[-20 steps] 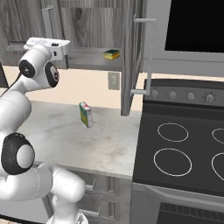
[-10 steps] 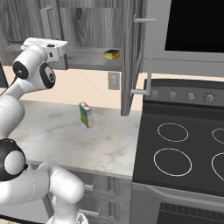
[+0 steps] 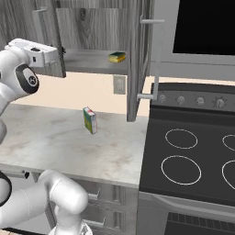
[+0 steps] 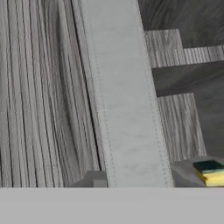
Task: Pick the dish brush and sponge from the cabinet and place them on the counter.
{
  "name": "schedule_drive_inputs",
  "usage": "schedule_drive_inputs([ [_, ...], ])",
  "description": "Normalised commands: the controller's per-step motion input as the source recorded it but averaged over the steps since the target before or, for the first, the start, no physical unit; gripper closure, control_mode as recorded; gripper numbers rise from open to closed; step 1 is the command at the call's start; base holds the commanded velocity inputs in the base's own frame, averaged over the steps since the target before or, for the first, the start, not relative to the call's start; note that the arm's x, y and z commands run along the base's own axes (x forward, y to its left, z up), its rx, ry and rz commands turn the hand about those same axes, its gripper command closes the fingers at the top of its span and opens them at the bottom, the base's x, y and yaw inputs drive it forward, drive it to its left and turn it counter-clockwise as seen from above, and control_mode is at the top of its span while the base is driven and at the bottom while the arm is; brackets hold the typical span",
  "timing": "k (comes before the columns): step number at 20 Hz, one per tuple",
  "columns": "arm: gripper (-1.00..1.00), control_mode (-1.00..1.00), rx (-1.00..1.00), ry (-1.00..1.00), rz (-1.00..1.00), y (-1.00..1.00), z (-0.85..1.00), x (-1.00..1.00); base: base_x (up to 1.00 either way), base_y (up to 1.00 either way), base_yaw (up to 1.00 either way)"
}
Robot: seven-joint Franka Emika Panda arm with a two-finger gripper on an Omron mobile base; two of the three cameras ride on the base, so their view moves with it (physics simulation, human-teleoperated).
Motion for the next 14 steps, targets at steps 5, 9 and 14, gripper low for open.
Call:
schedule_drive_inputs([
  [5,1.0,-1.0,0.09,0.13,-0.05,1.0,-0.15,-0.47,0.0,0.0,0.0],
  [9,1.0,-1.0,0.07,0.08,-0.04,0.94,-0.22,-0.45,0.0,0.0,0.0],
  [14,1.0,-1.0,0.05,0.05,-0.05,0.91,-0.23,-0.47,0.0,0.0,0.0],
])
